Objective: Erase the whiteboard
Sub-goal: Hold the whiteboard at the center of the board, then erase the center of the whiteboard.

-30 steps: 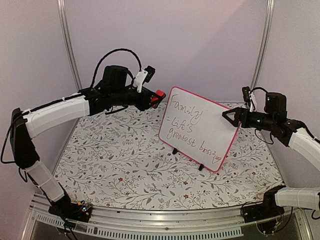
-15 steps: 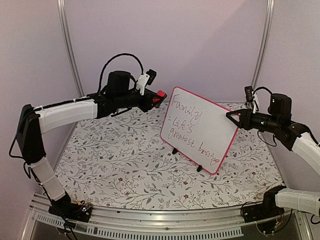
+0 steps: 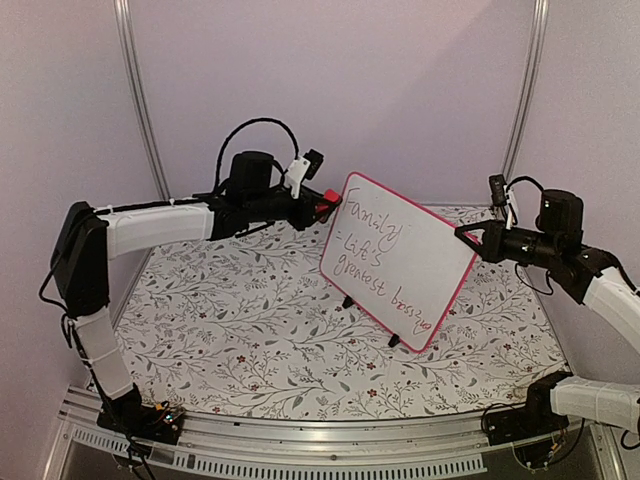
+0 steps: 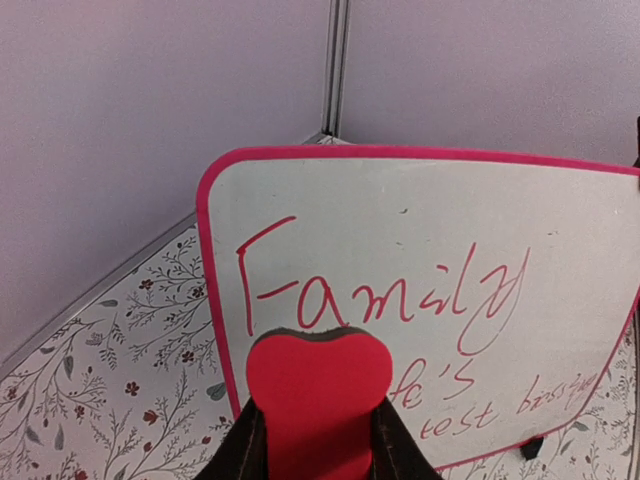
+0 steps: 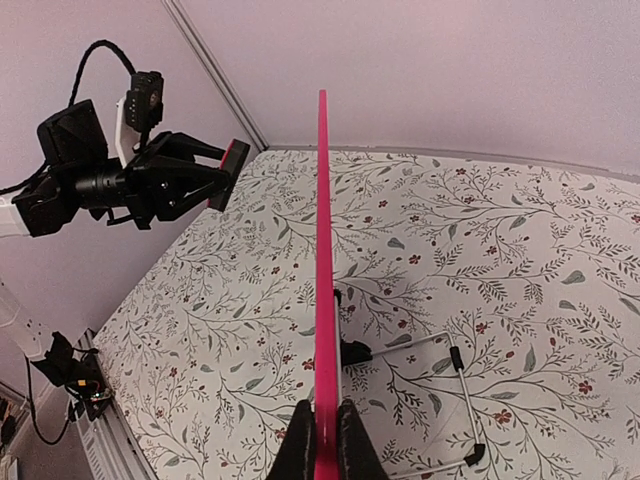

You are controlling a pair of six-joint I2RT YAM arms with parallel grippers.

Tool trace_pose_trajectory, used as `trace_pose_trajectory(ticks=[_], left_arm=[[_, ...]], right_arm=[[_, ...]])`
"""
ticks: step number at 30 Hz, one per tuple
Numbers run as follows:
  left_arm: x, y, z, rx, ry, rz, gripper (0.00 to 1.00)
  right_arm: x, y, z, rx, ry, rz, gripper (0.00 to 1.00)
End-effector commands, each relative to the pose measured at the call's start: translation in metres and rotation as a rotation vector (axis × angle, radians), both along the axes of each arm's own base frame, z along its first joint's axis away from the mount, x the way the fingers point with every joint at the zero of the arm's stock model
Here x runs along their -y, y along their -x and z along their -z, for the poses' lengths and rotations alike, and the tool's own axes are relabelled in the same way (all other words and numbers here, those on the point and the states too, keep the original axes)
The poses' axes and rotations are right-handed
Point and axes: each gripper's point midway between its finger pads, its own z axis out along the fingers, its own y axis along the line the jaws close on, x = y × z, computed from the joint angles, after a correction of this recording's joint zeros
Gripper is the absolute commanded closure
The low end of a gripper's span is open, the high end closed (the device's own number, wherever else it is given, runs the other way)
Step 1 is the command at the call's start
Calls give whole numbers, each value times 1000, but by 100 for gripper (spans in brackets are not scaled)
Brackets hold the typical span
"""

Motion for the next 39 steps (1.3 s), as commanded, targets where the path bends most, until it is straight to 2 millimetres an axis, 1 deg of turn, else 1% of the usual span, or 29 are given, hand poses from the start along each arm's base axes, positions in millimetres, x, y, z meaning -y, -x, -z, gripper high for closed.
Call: trace_pose_trajectory(ticks=[1, 3, 7, 12, 21, 25, 33, 39], left_arm=[[10, -16, -11, 29, 23, 16, 82], [14, -19, -9, 18, 30, 22, 82], [21, -26, -13, 10, 43, 27, 83], [27, -35, -13, -10, 41, 12, 84], [36, -36, -6, -28, 36, 28, 84], [41, -34, -1, -33, 31, 37, 84], [51, -42, 7, -55, 38, 53, 85], [50, -49, 9, -48, 45, 23, 85]], right_arm=[[-3, 7, -7, 40, -14, -32, 100], [-3, 7, -7, 41, -15, -37, 100], [-4, 8, -8, 46, -19, -44, 100], [-2, 11, -16, 65, -22, -33, 100], [1, 13, -32, 81, -27, -17, 100], [2, 16, -28, 67, -22, -19, 100], [2, 20, -24, 62, -20, -23, 100], [2, 20, -22, 63, -17, -21, 100]])
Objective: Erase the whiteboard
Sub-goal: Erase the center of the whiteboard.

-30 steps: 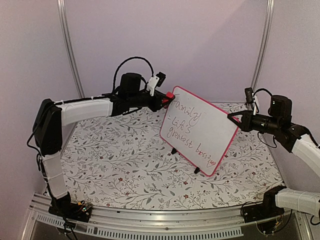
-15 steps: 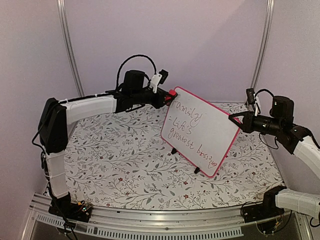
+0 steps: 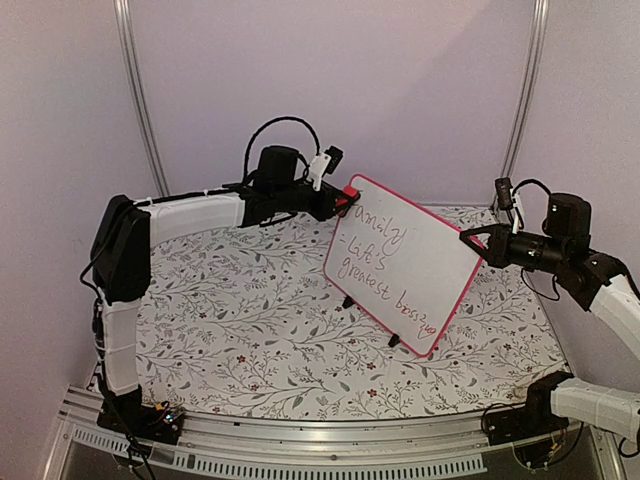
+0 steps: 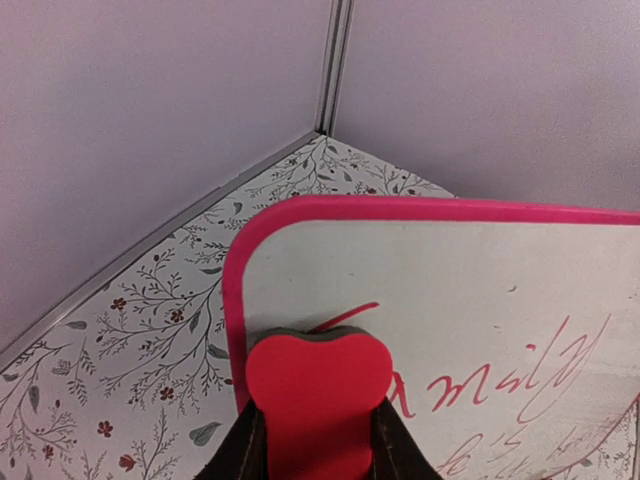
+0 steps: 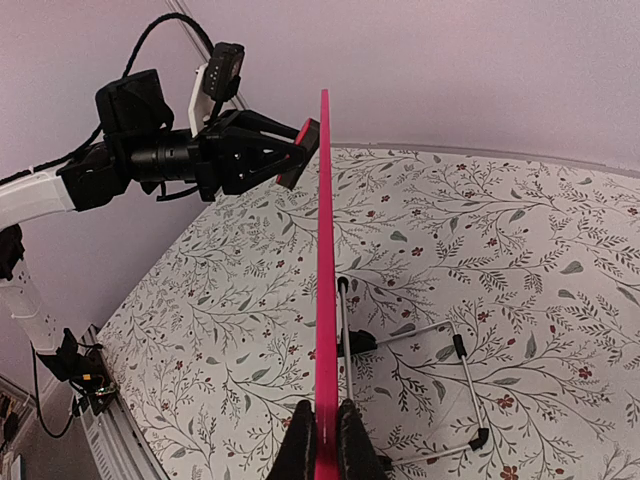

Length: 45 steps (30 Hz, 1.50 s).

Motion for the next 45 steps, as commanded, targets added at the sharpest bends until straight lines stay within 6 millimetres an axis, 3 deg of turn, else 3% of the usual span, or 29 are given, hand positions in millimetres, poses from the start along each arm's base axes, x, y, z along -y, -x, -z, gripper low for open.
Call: trace_pose_trajectory(ticks=[1, 20, 27, 45], left_arm=[[4, -4, -8, 16, 23, -14, 85], [4, 10, 51, -33, -9, -65, 88], [0, 19, 62, -58, 11, -62, 89], [11, -2, 7, 9, 99, -34, 89]], right_arm=[[-2, 4, -17, 59, -16, -22, 100], [-2, 6, -12, 57, -15, -25, 100], [-1, 6, -13, 60, -12, -22, 100], [-2, 6, -10, 53, -13, -28, 100]])
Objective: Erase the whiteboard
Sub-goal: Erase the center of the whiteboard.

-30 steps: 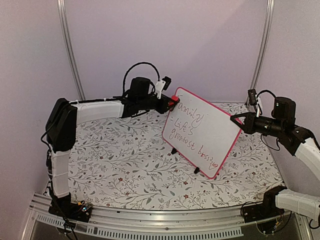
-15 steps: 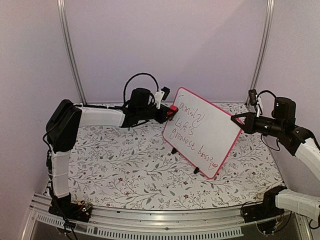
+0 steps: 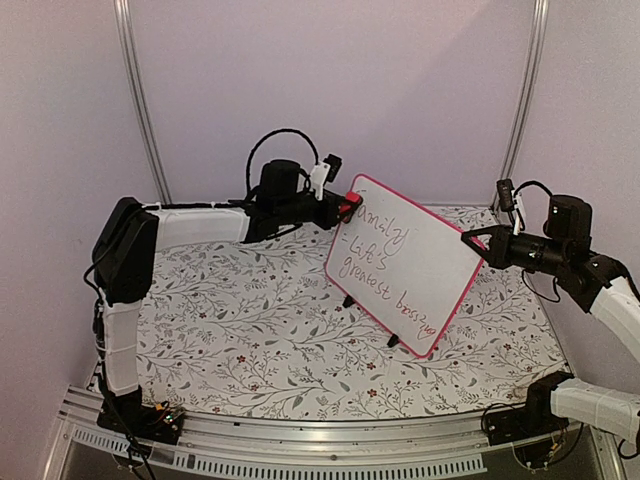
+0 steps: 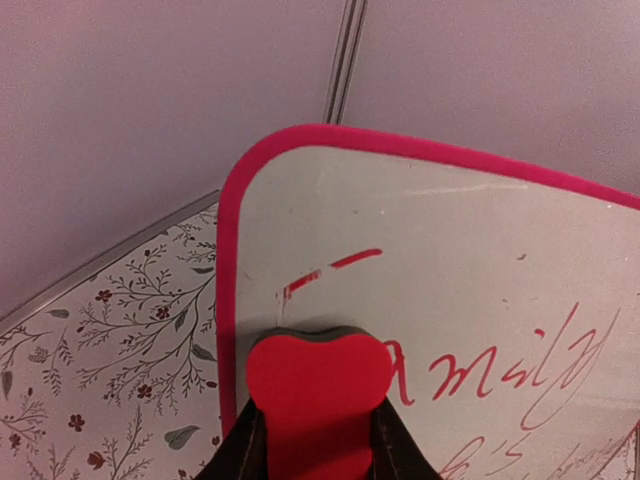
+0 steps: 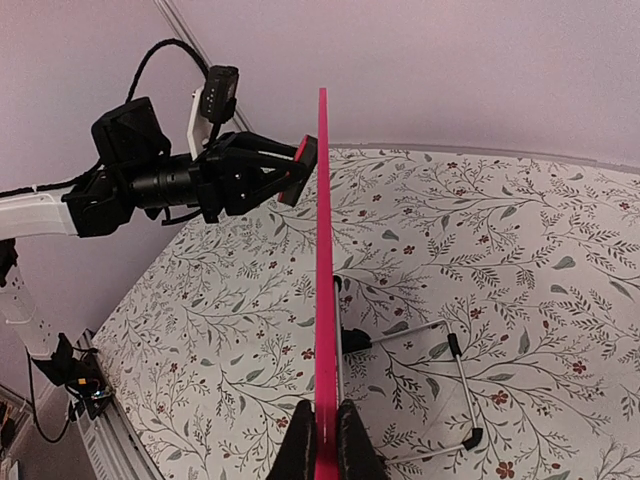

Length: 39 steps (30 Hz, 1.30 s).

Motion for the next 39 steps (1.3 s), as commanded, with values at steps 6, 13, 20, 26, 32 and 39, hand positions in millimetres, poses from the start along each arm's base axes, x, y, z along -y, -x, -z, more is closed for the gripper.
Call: trace_pose_trajectory(ticks=[6, 13, 20, 26, 32, 39], left_arm=[[12, -15, -35, 49, 35, 13, 89], [6, -8, -2, -6, -9, -7, 89], [-2, 0, 32, -62, -36, -24, 90], [0, -1, 26, -53, -19, -13, 90], [11, -12, 2, -20, -11, -11, 90], [22, -21, -11, -6, -1, -1, 90]], right_arm=[[-7, 6, -12, 55, -16, -54, 100], [-7, 5, -11, 52, -13, -54, 100], [-8, 4, -10, 49, -15, -58, 100], [-8, 4, -9, 48, -15, -58, 100], [-8, 3, -9, 44, -14, -58, 100], [-10, 3, -7, 38, -15, -65, 100]])
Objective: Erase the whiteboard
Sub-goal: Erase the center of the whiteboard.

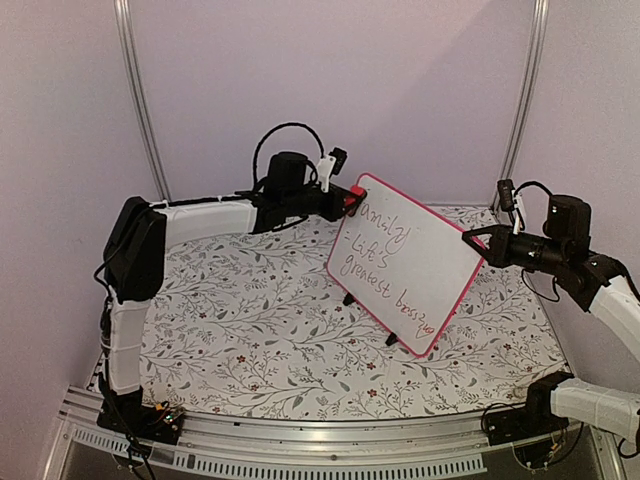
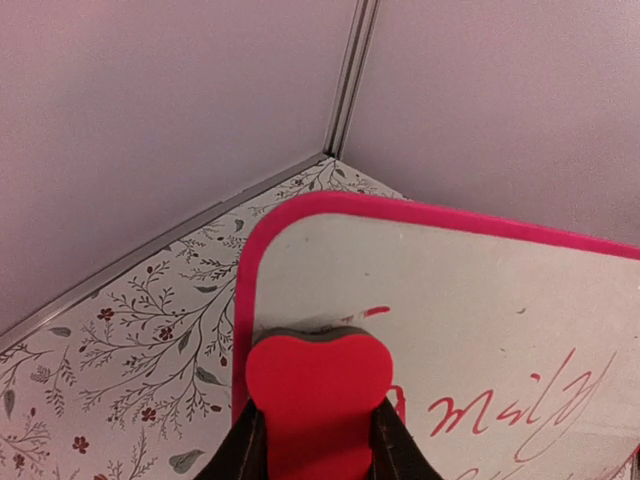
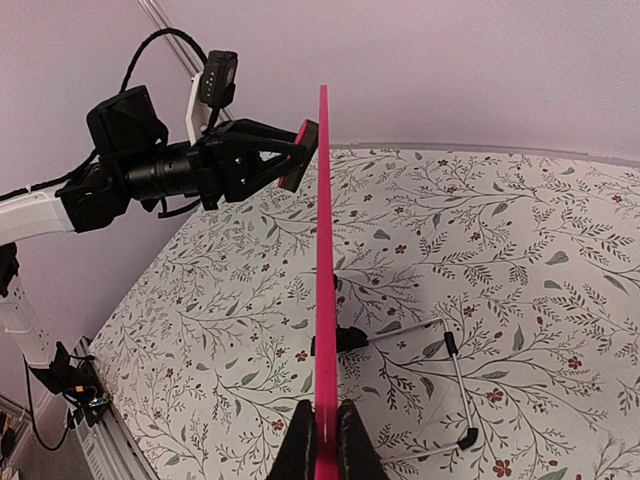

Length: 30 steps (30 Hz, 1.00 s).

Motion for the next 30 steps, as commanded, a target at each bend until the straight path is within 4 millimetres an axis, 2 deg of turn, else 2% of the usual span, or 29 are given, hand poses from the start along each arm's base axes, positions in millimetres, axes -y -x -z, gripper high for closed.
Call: trace_pose_trajectory(ticks=[1, 8, 11, 16, 20, 24, 30], left_arm=[[10, -5, -1, 9, -6, 12, 90], [21, -3, -15, 28, -1, 24, 90], [24, 1, -15, 32, -10, 30, 90], [18, 5, 3, 7, -31, 12, 91], [9, 17, 29, -37, -31, 12, 92], [6, 21, 38, -50, -33, 13, 92], [14, 15, 10, -9, -2, 29, 92]], right_arm=[[-12, 7, -10, 49, -13, -83, 100], [-13, 6, -9, 44, -13, -88, 100], [-13, 5, -9, 44, -14, -89, 100], [-13, 5, -8, 43, -14, -90, 100], [-14, 4, -8, 40, -14, -91, 100], [-14, 4, -7, 40, -15, -94, 100], [-14, 5, -6, 37, -17, -97, 100]])
